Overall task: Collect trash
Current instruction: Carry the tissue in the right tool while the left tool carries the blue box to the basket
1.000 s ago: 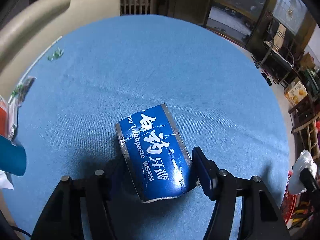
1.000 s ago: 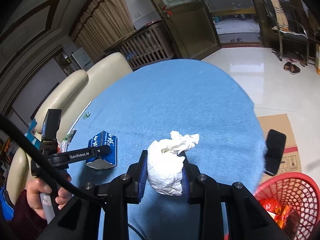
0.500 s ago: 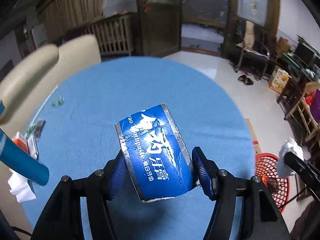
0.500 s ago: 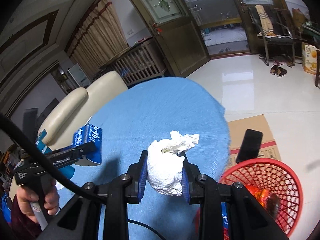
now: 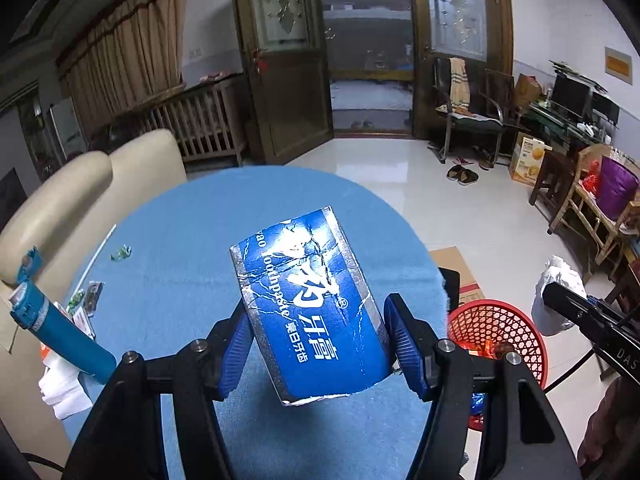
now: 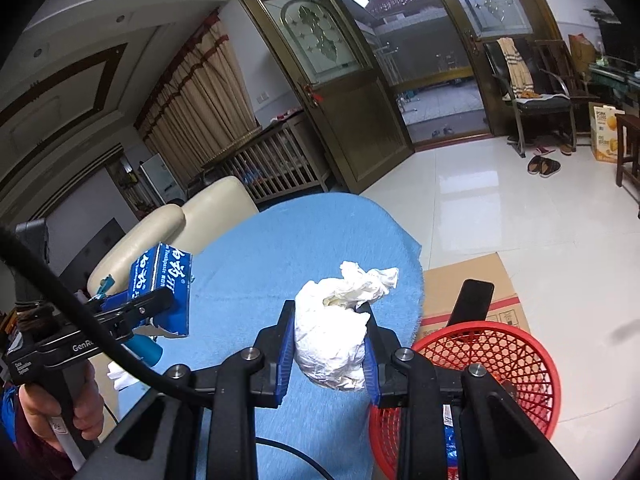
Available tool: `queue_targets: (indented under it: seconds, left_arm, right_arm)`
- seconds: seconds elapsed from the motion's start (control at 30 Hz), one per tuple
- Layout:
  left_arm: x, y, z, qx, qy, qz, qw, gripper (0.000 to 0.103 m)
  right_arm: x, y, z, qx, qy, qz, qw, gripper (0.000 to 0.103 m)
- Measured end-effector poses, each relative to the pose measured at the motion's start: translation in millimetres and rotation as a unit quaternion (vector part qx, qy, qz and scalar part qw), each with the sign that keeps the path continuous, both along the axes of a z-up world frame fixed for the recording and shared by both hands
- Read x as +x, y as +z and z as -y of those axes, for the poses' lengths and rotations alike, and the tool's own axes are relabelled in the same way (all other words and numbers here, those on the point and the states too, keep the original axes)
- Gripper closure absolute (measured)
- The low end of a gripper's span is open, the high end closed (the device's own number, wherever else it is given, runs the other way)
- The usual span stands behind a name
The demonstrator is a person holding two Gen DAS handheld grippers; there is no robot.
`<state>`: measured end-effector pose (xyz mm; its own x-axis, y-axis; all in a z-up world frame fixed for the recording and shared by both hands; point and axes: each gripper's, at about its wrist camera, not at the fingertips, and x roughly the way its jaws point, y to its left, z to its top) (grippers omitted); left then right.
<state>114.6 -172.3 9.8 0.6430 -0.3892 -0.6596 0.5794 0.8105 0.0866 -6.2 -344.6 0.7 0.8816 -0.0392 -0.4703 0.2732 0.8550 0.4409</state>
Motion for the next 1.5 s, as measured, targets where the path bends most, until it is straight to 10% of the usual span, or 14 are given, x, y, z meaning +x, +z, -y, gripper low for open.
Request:
queue_targets:
  seconds: [1.5]
  left_arm:
    - [-58.5,28.9,22.9,0.027,-0.065,0.081,0.9942,0.037]
  right_arm:
    - [-65.5,41.3,6.4,-0.005,-0.022,0.042,0.999,0.072]
